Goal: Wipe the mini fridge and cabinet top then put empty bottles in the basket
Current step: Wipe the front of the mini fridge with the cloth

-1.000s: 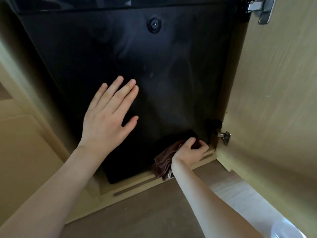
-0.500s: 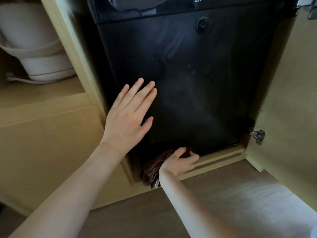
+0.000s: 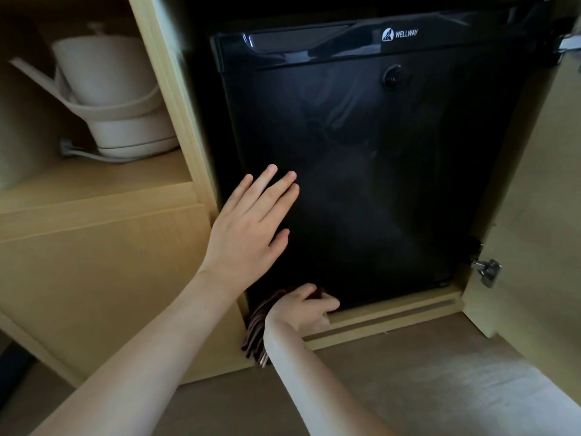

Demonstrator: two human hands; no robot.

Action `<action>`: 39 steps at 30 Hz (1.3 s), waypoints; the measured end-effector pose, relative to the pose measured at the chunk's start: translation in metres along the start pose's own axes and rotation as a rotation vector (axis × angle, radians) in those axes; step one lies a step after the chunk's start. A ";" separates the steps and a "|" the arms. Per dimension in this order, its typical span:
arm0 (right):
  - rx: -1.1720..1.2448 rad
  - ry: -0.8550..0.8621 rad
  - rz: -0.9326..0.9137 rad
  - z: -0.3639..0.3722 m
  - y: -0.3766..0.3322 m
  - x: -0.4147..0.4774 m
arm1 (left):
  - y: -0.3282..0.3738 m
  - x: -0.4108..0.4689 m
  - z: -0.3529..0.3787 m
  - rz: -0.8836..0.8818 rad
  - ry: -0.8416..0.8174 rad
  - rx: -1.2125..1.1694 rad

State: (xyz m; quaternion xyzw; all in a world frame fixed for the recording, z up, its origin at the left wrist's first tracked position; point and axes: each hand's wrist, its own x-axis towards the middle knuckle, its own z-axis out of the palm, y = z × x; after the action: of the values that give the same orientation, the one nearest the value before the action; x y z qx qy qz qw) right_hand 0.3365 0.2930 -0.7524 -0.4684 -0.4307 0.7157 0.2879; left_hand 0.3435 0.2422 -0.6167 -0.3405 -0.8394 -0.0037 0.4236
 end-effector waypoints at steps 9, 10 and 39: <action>0.228 -0.043 -0.308 0.009 -0.101 -0.015 | -0.010 0.009 -0.015 0.011 0.040 0.017; 0.231 -0.066 -0.342 0.008 -0.111 -0.016 | -0.011 0.011 -0.017 0.002 0.053 0.019; -0.167 -0.387 -0.928 -0.078 -0.111 0.101 | 0.001 0.028 -0.016 0.013 0.104 0.021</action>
State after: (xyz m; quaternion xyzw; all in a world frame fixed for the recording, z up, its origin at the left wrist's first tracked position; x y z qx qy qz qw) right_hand 0.3695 0.4539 -0.7112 -0.1078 -0.6945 0.5493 0.4521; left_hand 0.3443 0.2539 -0.5866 -0.3406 -0.8142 -0.0098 0.4701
